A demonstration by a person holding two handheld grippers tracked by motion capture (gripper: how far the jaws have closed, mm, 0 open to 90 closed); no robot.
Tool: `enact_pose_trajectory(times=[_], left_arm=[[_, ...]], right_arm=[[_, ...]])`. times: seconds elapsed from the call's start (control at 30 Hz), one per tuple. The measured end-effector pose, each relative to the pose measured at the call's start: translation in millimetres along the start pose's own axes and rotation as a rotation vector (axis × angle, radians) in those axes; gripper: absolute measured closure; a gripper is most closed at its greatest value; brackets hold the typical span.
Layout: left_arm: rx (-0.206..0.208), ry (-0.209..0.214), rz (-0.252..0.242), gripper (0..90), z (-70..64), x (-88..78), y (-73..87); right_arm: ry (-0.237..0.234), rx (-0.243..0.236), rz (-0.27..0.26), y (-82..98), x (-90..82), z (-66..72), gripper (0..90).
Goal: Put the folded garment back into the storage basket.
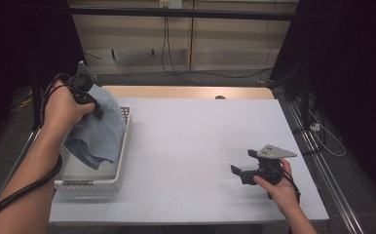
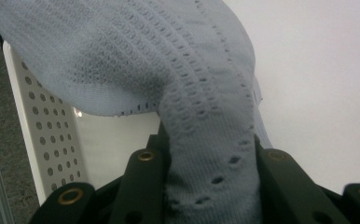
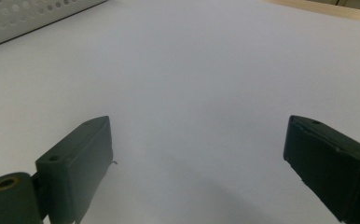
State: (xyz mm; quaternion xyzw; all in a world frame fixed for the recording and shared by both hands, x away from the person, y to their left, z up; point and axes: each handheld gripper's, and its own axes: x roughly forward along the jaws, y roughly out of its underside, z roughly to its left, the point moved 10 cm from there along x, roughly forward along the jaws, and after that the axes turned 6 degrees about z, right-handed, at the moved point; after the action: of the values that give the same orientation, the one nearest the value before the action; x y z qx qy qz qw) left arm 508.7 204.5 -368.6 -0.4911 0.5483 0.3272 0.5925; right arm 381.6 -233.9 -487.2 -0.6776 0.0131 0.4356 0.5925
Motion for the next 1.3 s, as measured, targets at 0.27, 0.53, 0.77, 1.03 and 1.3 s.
enact_pose_trajectory(times=[0.27, 0.53, 0.77, 1.03, 1.3], left_arm=[[-0.002, -0.001, -0.003, 71.7, 3.6, 6.7, 3.2], [0.002, -0.001, -0.012, 71.6, 4.8, 13.3, 7.3], [-0.007, 0.016, -0.020, 71.4, 5.3, 20.8, 12.9], [-0.011, 0.030, -0.023, 71.3, 6.0, 25.3, 19.7], [0.001, 0.029, -0.011, 71.3, 5.0, 27.1, 24.1]], right_arm=[[-0.001, -0.002, -0.002, -0.6, 0.0, 0.8, 7.9], [-0.003, -0.003, -0.003, -0.9, -0.2, 1.0, 7.9], [-0.003, -0.003, -0.003, -0.9, -0.4, 1.0, 7.9], [-0.006, -0.004, -0.004, -1.1, 0.1, 1.7, 7.9], [-0.006, -0.002, -0.003, -1.1, 1.0, 1.8, 7.9]])
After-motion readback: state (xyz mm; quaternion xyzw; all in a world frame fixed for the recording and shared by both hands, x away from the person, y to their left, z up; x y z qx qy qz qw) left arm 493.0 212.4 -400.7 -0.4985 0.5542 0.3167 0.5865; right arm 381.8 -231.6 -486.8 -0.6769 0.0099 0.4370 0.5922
